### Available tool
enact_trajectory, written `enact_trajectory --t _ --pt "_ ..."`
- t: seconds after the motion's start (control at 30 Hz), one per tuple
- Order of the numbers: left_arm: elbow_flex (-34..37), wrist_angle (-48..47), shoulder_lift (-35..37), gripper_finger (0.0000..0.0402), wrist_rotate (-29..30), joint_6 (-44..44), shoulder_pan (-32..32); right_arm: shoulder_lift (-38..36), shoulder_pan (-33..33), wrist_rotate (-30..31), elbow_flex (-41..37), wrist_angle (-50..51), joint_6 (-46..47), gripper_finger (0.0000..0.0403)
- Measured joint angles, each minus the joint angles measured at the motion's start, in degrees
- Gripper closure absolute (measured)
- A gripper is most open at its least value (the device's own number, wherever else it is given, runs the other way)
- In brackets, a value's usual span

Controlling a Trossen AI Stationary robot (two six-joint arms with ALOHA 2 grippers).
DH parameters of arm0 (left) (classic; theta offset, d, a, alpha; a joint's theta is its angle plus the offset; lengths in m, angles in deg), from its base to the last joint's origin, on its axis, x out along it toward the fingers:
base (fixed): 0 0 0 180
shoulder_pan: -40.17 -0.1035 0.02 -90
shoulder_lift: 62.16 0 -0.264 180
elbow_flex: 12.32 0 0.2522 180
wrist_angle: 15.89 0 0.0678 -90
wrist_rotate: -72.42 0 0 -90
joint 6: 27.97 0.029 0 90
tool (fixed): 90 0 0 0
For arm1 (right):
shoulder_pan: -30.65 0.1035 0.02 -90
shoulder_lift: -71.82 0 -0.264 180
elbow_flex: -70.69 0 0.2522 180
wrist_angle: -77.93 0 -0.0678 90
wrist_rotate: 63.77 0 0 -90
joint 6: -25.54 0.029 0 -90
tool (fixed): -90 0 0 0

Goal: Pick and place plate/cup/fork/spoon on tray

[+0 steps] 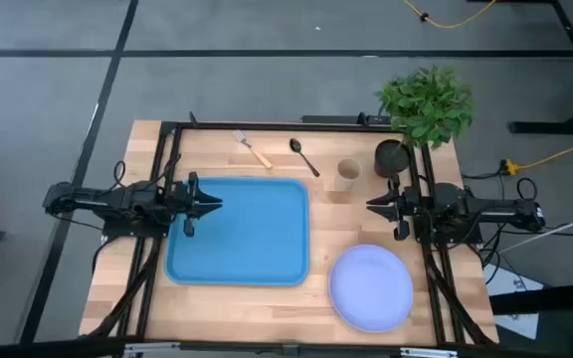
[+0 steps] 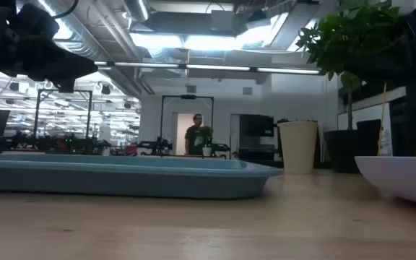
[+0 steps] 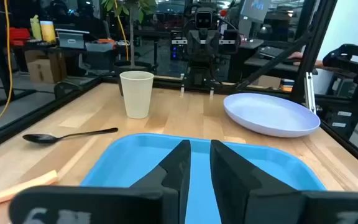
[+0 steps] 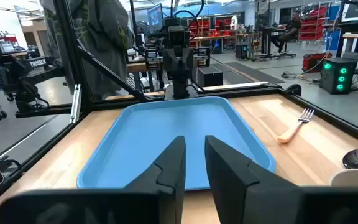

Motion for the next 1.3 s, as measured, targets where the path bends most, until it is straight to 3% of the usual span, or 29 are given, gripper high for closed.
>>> enact_trajectory --t 1.0,1.3 --pt "-0.02 0.01 0.0 0.0347 -0.02 -0.01 0.0 0.0 0.02 0.02 0.0 -0.16 0.0 0.0336" --pt "0.0 0.0 0.0 0.0347 -0.01 4.38 0.0 0.04 0.02 1.29 -0.01 -8.11 5.54 0.0336"
